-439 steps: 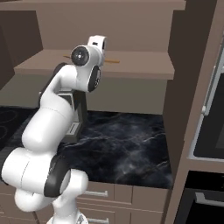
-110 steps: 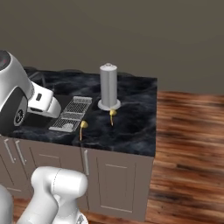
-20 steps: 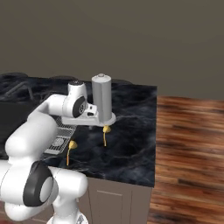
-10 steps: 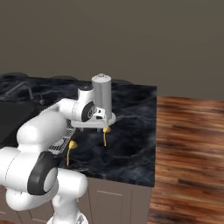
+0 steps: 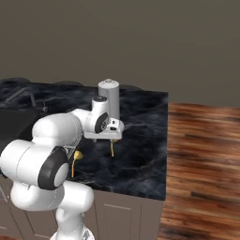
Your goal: Organize the utensils by type. Pick up the wooden spoons from the counter and place them in the open cabinet. Then pick up the metallic utensils from the counter and place them in the open drawer.
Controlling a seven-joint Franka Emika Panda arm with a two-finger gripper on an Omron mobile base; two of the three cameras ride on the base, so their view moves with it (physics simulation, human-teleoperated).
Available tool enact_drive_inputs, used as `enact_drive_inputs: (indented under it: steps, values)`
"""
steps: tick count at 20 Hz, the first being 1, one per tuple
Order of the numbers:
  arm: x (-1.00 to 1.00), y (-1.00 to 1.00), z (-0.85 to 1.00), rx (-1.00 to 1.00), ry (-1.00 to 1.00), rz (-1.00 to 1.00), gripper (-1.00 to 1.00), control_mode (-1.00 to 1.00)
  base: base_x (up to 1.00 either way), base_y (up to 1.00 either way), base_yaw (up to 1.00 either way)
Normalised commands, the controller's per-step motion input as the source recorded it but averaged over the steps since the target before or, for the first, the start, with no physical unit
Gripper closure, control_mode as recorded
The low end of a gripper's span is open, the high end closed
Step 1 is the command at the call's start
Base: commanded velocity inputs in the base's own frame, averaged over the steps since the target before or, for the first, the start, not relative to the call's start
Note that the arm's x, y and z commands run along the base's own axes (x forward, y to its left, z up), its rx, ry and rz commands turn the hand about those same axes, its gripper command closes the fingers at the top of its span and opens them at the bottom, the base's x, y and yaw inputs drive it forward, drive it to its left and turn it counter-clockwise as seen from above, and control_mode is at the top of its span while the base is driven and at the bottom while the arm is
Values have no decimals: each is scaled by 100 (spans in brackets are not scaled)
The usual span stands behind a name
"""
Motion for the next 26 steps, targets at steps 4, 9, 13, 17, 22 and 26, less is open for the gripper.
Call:
enact_drive_inputs:
  steps: [4,9,13,17,22,26]
  values:
    - [20,-8,-28,0,0,0,-100,-100,0,0,0]
    - [9,-4,-29,0,0,0,-100,-100,0,0,0]
    - [8,-4,-24,0,0,0,-100,-100,0,0,0]
    - [12,-5,-14,0,0,0,-100,-100,0,0,0]
    - [15,-5,-13,0,0,0,-100,-100,0,0,0]
    - [12,-1,-17,0,0,0,-100,-100,0,0,0]
